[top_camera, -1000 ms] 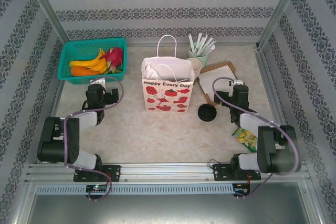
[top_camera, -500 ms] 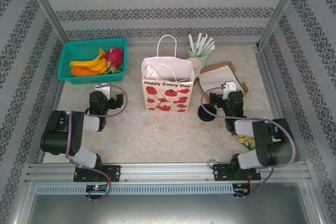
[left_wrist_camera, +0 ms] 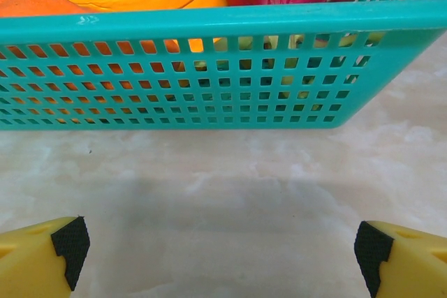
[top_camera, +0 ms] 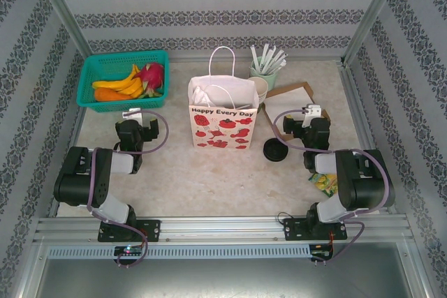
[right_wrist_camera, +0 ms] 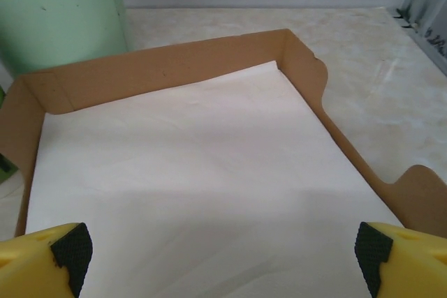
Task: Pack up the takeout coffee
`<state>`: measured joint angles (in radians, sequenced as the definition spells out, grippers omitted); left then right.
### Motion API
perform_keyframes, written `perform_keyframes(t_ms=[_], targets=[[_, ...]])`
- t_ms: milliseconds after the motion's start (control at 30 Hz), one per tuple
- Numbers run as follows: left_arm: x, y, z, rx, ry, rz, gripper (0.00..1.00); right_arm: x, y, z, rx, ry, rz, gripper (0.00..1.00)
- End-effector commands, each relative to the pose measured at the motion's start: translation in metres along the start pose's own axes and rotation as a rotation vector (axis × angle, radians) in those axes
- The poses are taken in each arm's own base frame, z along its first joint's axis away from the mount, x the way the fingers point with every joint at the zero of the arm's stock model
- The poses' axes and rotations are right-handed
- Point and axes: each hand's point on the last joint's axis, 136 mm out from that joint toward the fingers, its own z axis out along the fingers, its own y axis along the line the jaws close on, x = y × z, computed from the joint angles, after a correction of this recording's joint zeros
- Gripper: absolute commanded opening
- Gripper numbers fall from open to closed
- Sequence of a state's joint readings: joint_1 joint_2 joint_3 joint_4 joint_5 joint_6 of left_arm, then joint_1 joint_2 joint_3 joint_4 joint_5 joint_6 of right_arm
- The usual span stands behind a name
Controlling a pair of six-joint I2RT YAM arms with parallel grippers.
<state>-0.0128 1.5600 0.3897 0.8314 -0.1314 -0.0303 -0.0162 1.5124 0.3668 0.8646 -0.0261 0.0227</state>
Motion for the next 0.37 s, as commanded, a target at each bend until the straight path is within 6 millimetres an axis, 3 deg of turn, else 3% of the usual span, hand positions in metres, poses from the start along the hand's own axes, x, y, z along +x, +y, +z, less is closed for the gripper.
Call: perform_keyframes(t_ms=[0,333], targets=[[-0.0114,-0.0097,0.0004,0.044,-0.036,0.005,1.00,-0.0164,0.0162,0.0009,-0.108,-0.045,-0.003,0.98],[-0.0105,-0.0094,0.0018,0.059,-0.029,-0.003,1.00,-0.0162,0.0119,0.0015,-0.072,-0.043,0.000,0.98]])
